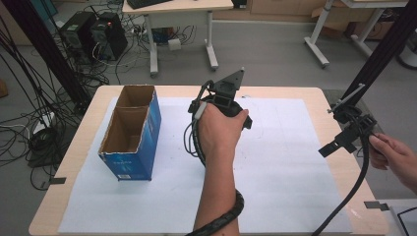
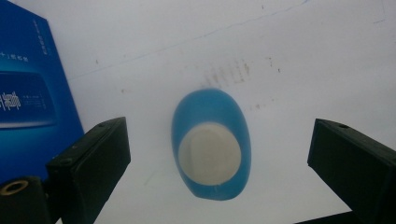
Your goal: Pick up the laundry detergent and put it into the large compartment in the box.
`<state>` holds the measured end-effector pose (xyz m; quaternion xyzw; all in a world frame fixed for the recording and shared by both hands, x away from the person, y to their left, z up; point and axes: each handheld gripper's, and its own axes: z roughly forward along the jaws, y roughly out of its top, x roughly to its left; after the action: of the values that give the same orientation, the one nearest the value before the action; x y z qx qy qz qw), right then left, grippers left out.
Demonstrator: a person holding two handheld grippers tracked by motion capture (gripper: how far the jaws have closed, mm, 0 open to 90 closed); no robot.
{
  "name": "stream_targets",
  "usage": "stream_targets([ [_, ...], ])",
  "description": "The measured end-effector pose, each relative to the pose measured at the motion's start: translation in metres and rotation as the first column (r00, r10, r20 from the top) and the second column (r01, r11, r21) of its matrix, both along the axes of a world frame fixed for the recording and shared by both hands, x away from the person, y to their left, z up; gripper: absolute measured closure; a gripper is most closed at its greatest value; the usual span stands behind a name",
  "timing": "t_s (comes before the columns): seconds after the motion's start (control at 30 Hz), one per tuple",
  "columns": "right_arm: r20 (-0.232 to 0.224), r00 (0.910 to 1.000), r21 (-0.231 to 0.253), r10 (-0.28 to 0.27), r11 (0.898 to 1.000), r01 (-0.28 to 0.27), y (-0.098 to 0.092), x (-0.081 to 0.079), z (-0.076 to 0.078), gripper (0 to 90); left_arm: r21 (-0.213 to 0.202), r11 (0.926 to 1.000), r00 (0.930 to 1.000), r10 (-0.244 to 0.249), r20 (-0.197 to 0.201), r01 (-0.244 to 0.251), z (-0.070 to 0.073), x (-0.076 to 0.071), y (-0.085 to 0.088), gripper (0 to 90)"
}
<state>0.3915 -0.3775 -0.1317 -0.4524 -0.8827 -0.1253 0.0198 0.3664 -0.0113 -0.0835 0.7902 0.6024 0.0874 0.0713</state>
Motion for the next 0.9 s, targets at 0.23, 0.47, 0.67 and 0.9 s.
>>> stream_targets([
  [0.23,-0.002,1.0,0.001,0.0,1.0,0.0,0.0,0.001,-0.001,3.5,-0.002,1.0,0.9999,0.009,-0.012,-0.009,-0.011,0.006,0.001,6.1],
  [0.47,-0.002,1.0,0.0,0.002,1.0,-0.002,0.0,0.003,-0.002,3.5,-0.001,0.9999,0.9995,0.01,-0.029,-0.01,-0.021,0.01,0.003,6.1],
  [0.67,-0.007,1.0,0.0,-0.001,1.0,0.001,0.0,0.005,-0.004,3.5,-0.003,0.9999,0.9989,0.017,-0.044,-0.017,-0.03,0.013,0.005,6.0],
  [0.9,-0.01,0.9999,-0.001,-0.003,1.0,0.003,0.0,0.007,-0.005,3.5,-0.005,0.9999,0.998,0.015,-0.061,-0.016,-0.038,0.015,0.006,6.0],
])
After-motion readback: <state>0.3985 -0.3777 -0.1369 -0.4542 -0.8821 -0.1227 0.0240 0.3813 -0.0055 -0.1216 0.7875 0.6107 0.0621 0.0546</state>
